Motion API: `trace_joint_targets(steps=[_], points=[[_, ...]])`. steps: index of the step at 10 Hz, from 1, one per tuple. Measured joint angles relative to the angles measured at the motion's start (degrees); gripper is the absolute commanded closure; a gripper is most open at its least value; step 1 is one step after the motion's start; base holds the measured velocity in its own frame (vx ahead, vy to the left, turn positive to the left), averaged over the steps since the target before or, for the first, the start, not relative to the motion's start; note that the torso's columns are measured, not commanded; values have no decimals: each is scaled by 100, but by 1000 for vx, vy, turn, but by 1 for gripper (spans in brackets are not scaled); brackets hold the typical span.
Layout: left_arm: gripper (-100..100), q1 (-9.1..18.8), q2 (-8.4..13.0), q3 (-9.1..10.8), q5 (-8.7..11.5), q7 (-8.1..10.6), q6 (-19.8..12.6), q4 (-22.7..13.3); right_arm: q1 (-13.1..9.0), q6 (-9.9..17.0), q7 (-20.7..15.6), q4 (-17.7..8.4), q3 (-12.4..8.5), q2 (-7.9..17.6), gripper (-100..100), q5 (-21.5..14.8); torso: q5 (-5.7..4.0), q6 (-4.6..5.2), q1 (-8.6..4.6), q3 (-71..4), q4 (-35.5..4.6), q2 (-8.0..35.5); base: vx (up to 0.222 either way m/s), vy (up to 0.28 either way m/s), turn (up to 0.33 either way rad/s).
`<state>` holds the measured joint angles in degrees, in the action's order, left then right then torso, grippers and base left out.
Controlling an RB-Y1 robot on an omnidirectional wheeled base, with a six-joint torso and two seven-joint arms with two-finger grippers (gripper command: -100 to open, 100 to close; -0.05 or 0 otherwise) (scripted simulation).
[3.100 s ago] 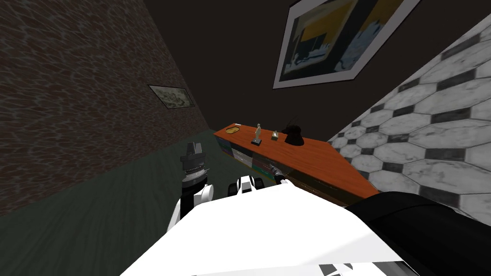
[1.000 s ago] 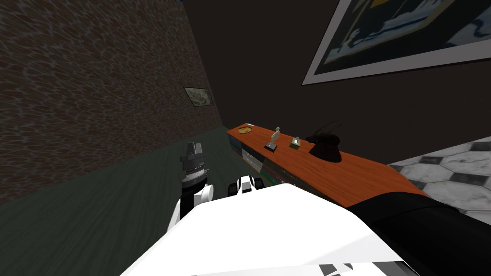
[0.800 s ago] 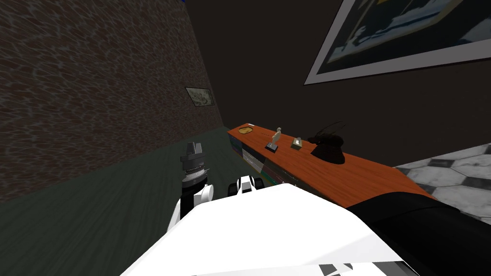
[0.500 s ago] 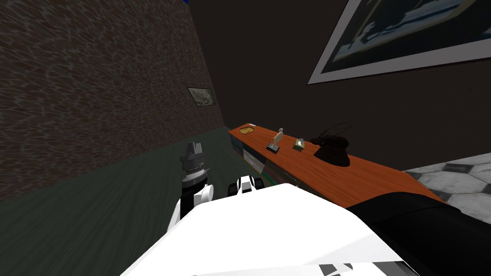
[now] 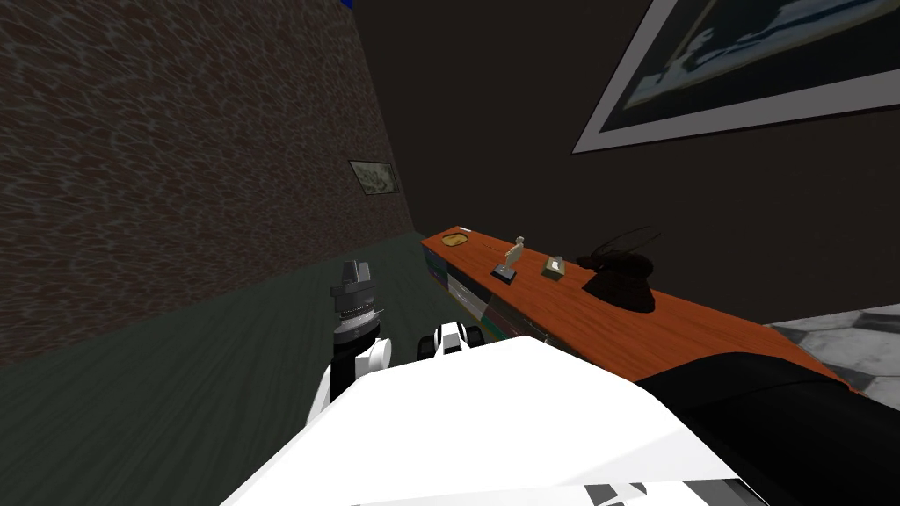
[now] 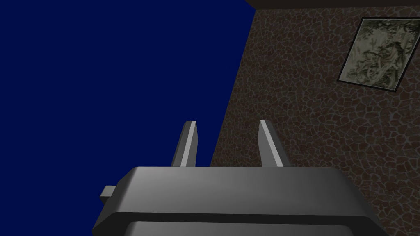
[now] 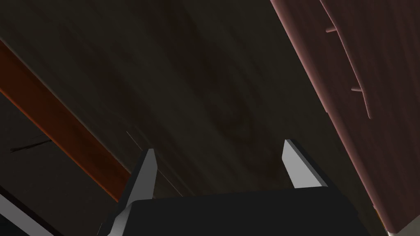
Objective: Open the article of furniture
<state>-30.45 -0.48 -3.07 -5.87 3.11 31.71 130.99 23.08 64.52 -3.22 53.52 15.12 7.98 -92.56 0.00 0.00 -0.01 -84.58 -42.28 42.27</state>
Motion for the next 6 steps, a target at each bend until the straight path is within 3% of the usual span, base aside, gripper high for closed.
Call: trace_joint_targets(steps=[6], points=[[0,0,0,0,0,0,0,0,-157,917,-111,-773,200,-79,-100,-982,0,0,2,2,-1,4,25,-2,24]])
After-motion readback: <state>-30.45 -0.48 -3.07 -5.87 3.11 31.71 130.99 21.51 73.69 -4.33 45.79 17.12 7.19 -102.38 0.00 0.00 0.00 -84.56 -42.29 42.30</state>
